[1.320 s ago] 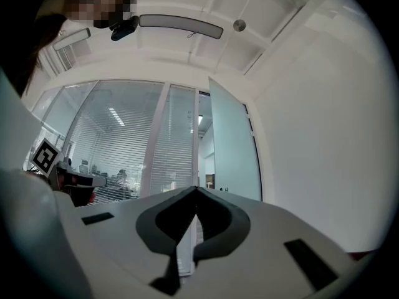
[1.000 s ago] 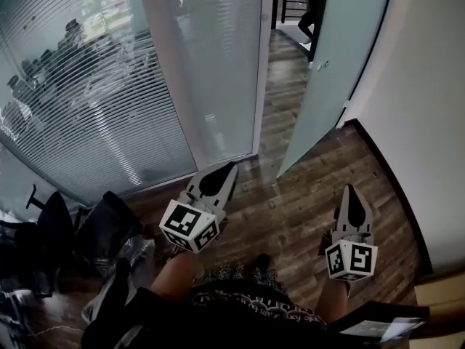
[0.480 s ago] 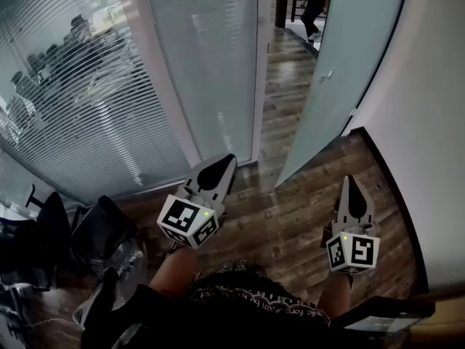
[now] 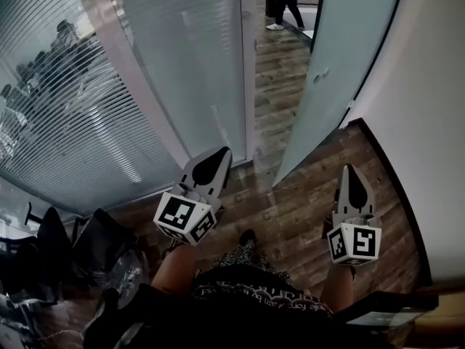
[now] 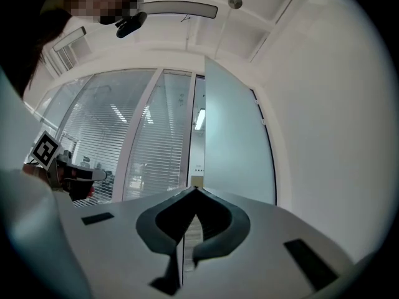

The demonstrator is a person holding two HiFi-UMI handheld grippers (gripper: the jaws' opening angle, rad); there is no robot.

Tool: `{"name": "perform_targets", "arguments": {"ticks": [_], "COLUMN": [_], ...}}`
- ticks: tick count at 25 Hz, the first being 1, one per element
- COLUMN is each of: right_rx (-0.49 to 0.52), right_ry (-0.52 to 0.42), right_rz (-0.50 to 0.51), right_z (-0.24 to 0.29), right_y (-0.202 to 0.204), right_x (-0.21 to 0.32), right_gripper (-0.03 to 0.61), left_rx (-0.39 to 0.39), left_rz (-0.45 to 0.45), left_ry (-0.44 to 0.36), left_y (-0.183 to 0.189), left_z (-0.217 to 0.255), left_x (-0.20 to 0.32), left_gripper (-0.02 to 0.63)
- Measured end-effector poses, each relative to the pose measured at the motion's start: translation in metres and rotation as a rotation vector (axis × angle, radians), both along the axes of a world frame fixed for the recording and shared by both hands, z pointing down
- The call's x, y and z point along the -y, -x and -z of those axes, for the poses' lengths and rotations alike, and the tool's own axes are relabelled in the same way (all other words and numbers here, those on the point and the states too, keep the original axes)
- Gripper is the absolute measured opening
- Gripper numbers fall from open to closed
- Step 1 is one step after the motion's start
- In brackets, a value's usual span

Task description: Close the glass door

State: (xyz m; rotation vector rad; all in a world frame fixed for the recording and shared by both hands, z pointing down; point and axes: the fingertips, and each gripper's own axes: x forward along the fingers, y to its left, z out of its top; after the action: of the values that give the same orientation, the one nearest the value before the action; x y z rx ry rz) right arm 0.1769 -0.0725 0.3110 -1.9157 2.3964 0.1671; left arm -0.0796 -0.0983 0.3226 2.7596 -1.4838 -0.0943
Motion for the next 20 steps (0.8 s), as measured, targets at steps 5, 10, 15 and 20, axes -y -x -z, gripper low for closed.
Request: {"name": "perform_targets", "arguments": {"ticks": [5, 10, 15, 20], "right_rx": [-0.041, -0.064, -0.061, -0.068], "right_ry": [0.006, -0.022, -0.012, -0.001], "right_rz": [-0.034, -0.075, -0.09, -0.096], "right_z": [0.002, 0.007, 0.004, -0.001], "right_y": [-0.006, -0.009, -0.007, -0.008], "right_x": [0.049, 0.1, 0.136, 0.16], "right_gripper": [0.003, 0.003, 0.003, 0.003], "left_rx": [-0.02, -0.015, -0.024, -0.024], "left_rz": [-0.033, -0.071, -0.094, -0.094], "left_ry": [-0.013, -0.035, -0.029, -0.007], "left_y": [-0.008, -0.012, -0.014, -0.015], "left_z": [0.0, 0.003, 0.003, -0.005], "left_x": [0.064, 0.122, 0.162, 0.185], "left_gripper": [0.002, 0.002, 0.002, 0.002]}}
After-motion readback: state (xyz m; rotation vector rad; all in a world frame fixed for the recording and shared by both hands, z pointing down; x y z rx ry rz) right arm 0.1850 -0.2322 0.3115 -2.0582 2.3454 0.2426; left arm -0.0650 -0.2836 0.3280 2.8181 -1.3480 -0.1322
